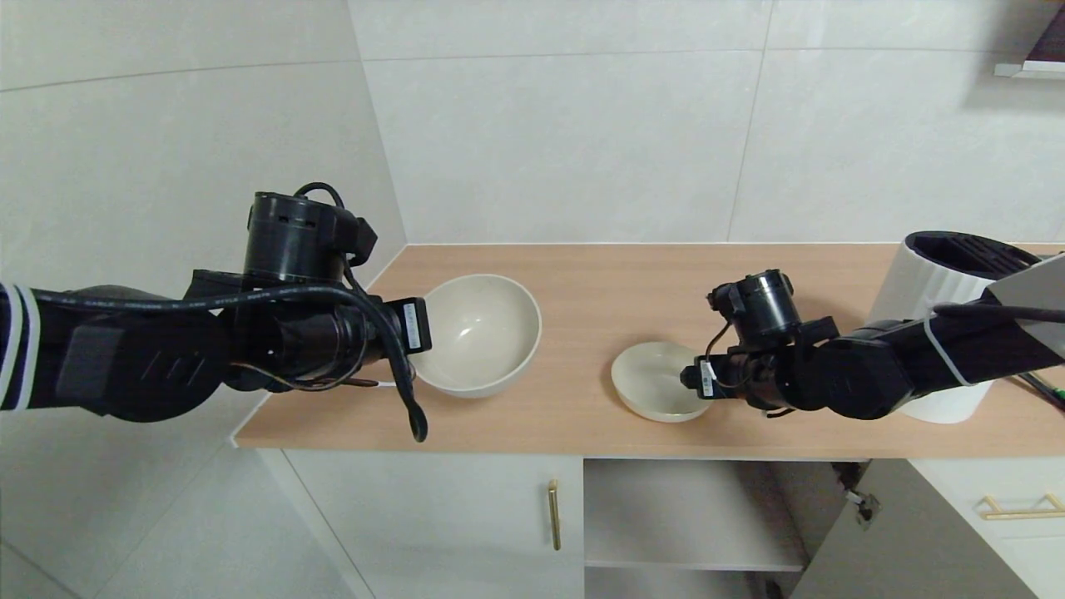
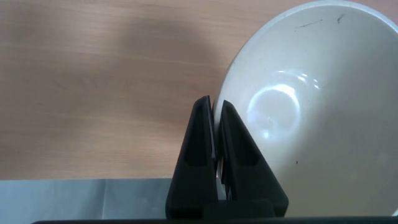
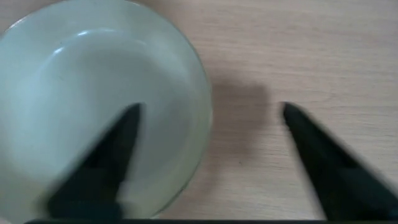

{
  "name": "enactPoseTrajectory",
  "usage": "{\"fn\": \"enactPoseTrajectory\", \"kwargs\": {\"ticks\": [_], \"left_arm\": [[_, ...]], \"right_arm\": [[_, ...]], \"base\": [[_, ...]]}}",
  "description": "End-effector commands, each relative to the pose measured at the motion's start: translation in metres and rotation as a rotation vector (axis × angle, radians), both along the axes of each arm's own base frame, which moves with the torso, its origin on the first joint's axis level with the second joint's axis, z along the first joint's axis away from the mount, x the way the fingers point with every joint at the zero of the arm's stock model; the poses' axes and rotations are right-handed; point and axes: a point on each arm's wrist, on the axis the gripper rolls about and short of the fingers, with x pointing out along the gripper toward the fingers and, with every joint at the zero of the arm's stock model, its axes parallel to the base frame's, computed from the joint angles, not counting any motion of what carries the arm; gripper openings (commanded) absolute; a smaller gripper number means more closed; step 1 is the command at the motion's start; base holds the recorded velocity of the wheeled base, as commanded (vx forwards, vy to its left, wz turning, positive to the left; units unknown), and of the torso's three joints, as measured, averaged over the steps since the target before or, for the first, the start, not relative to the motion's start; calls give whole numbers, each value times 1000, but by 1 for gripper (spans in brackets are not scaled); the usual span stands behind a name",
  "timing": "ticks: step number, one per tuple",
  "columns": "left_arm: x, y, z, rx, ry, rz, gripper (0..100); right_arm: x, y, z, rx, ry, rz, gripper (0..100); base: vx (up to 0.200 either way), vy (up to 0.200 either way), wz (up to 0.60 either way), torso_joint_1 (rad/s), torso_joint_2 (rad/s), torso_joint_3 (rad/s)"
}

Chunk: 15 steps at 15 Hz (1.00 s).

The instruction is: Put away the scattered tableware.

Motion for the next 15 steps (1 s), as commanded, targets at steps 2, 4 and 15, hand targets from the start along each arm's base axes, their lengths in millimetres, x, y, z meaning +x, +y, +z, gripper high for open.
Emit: {"fn": "enactPoseTrajectory", "kwargs": {"ticks": [2,4,15], "left_arm": [[-1,0,1,-1,-2,0,0],[-1,0,1,-2,-4,0,0],[-26,8,5,66,-27,41,0]], "right_arm": [[2,3,-5,48,27,23,0],[3,2,-5,58,31,32,0],[-101,-3,85,124,-76,168,0]], "base": [[0,0,0,0,0,0],[0,0,0,0,0,0],[0,0,0,0,0,0]]}}
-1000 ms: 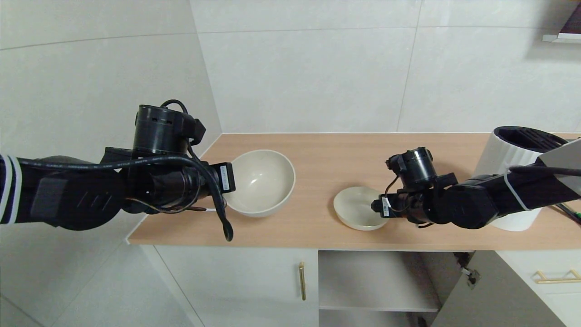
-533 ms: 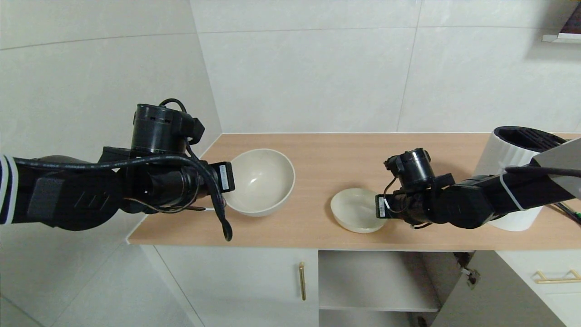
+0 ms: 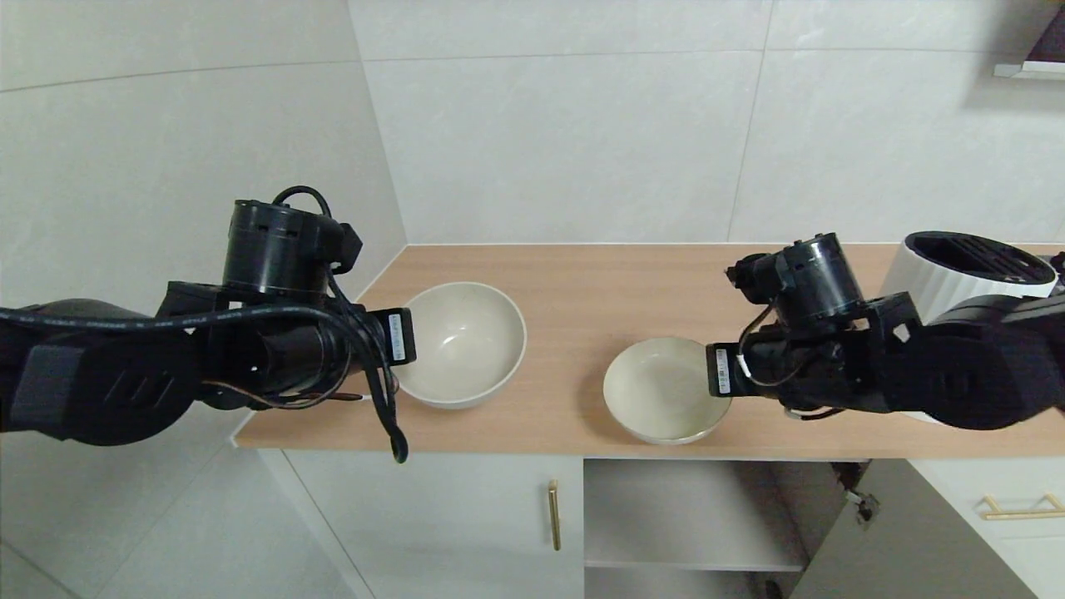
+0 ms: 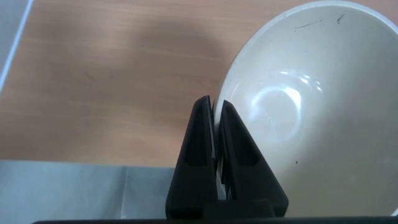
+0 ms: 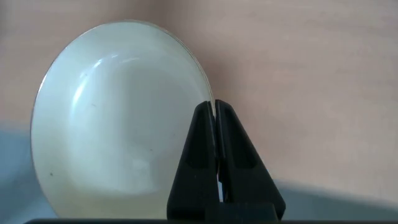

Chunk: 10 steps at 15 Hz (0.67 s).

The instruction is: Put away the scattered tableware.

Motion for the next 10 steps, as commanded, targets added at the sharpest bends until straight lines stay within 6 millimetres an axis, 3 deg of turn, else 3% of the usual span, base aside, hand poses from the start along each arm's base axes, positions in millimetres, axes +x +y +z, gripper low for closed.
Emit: {"fn": "enactPoseTrajectory", "kwargs": {"ticks": [1,5,10], "left_arm": [[-19,3,9,-12,-23,-16,0],[-41,6,13,-18,-34,-40,0],[-61,12,15,-23,-44,-47,0]], "right_arm": [[-45,-11,33,35,-59,52,0],[-67,-23,46,48,-36,44,0],[-98,-34,46,97,-19,34,0]], "base": [[0,0,0,0,0,0],[0,0,0,0,0,0],[0,0,0,0,0,0]]}}
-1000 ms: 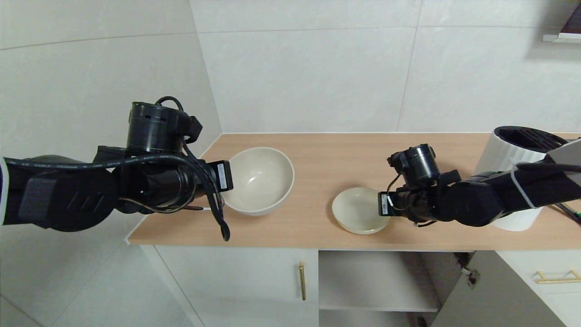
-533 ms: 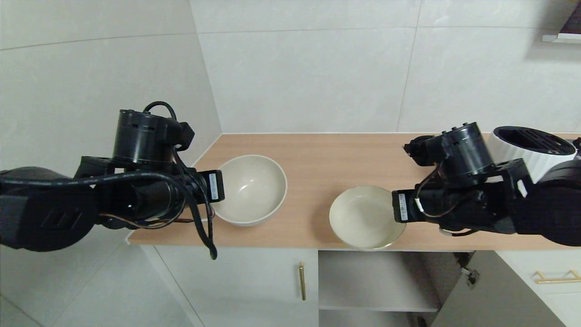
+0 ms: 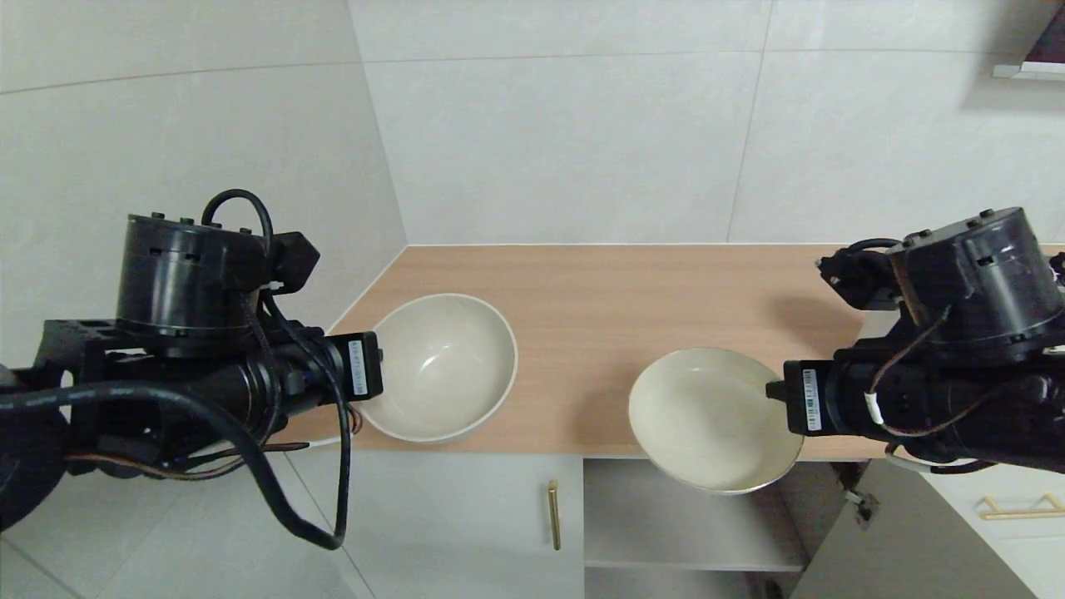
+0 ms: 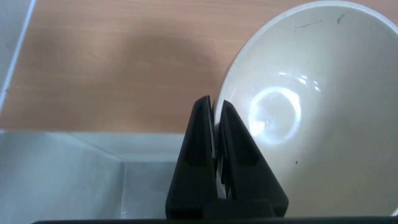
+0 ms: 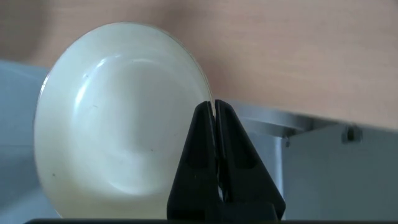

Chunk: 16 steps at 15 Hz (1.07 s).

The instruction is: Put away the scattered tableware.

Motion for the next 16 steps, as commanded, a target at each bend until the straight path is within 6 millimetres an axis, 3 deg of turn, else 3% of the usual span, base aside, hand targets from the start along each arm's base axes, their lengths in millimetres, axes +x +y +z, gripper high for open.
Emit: {"fn": "enactPoseTrajectory", "kwargs": {"ticks": [1,5,11,16], "left_arm": [[-8,3,4,-6,-16,0,0],[-9,3,2,-4,-11,0,0],[-10,4,3,-6,-14,-3,0],[-9,3,2,-4,-9,-3,0]], "right_arm": [[-23,-5,4,27,-20,6,0],[-33,-7,-6,-6,-8,6,0],[-35,-8,-12,-19,10,5,0],[-29,-4,-21,-40,38,-3,0]], "base": [[0,0,0,0,0,0],[0,0,0,0,0,0],[-200,0,0,-1,-2,3],[0,0,0,0,0,0]]}}
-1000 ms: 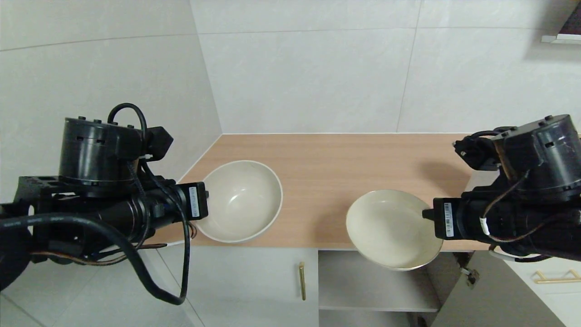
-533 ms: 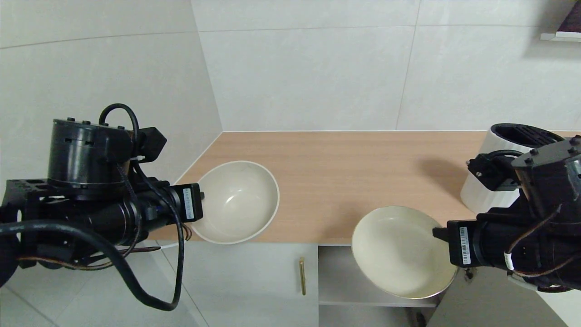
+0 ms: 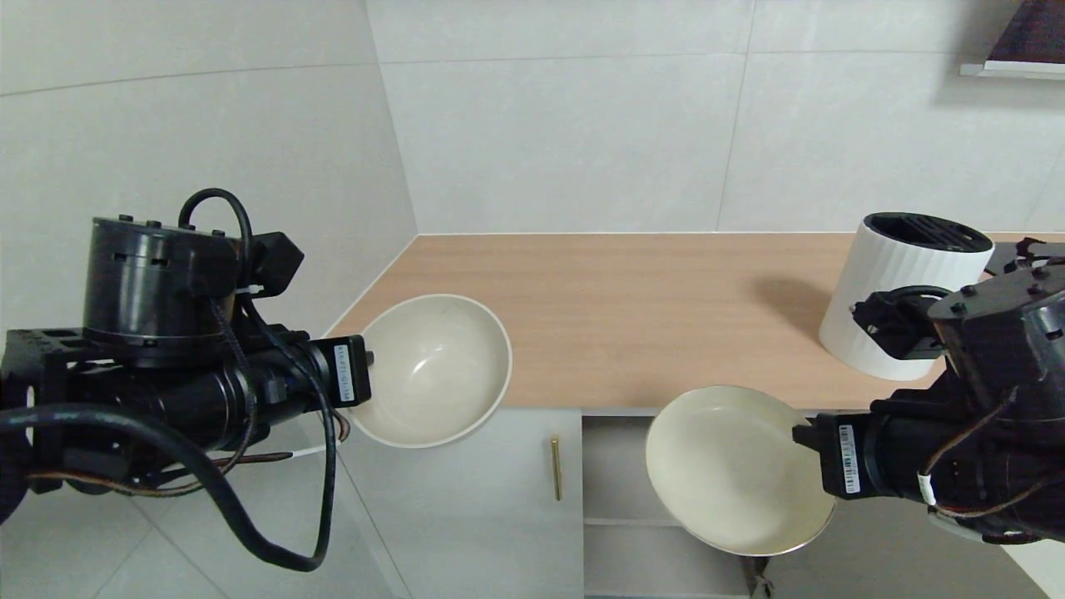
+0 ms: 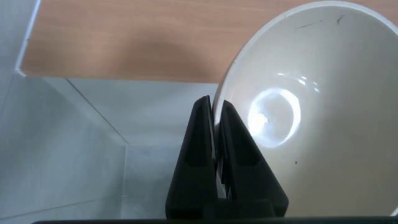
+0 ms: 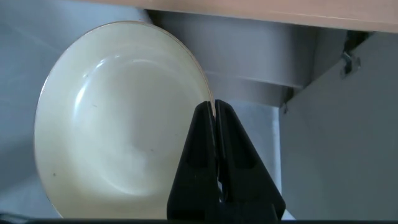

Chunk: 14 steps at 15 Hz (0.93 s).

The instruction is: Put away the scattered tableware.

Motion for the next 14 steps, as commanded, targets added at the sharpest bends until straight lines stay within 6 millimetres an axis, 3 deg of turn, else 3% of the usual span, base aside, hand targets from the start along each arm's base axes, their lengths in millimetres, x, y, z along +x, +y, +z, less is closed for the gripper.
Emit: {"fn": "enactPoseTrajectory", "kwargs": {"ticks": [1,14], "left_arm": [[2,-1,-1,1,4,0,0],[5,-2,-6,9,21,1,0]], "right_arm": [[5,4,-7,-25,20,-9,0],[11,11,-26,-77,77,-9,0]], "base": [[0,0,0,0,0,0],[0,0,0,-171,462,284]]}}
